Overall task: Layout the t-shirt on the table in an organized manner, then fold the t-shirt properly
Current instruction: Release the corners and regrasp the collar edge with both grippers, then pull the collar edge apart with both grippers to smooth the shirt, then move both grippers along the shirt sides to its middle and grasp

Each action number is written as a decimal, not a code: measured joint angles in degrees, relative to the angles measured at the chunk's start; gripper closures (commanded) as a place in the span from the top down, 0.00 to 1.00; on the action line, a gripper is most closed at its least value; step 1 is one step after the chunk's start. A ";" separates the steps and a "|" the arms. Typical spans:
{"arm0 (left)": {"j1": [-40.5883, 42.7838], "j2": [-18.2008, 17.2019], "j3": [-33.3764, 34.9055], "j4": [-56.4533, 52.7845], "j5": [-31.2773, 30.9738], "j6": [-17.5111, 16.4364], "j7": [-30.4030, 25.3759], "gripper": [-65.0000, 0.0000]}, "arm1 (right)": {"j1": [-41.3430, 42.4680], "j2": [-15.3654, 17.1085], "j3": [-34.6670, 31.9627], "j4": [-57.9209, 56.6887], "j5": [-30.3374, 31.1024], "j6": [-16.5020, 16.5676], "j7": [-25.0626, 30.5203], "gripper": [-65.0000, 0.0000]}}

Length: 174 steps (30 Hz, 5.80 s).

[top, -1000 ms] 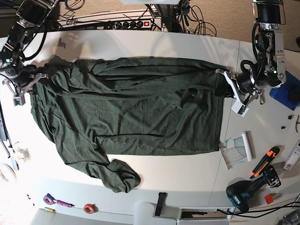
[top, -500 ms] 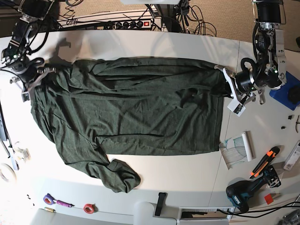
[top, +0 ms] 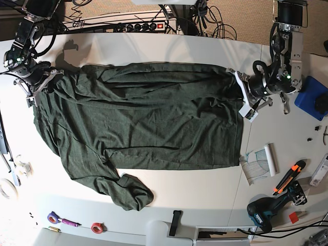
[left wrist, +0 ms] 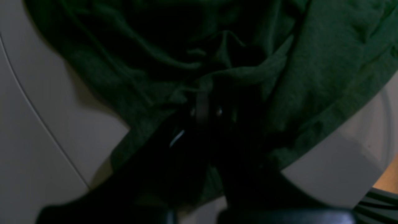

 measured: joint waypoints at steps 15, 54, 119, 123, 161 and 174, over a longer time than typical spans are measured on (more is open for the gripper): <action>5.60 -0.59 0.72 1.46 -1.49 2.05 -2.89 0.00 | -3.04 2.19 0.33 0.26 10.03 0.44 -4.79 0.00; 18.86 -0.33 -18.14 3.41 -15.78 -5.31 3.76 0.23 | -13.31 1.84 13.35 0.07 27.91 1.42 -11.76 0.26; 3.80 0.22 -17.77 2.14 -12.79 -3.98 -4.46 0.23 | -0.22 6.64 13.46 -0.20 31.76 1.07 -7.96 0.26; -1.38 0.20 -17.79 -3.87 -12.96 -3.34 -5.53 0.25 | -0.15 6.64 13.46 -0.20 30.82 1.05 -7.45 0.26; -35.30 6.56 -0.07 -51.93 -8.55 0.55 -14.95 0.42 | 2.40 -1.77 13.35 -0.24 26.08 1.05 -4.37 0.26; -35.19 6.64 -0.07 -52.06 -7.30 0.87 -15.87 0.00 | 2.58 -1.79 13.35 -0.24 22.58 1.07 -0.09 0.26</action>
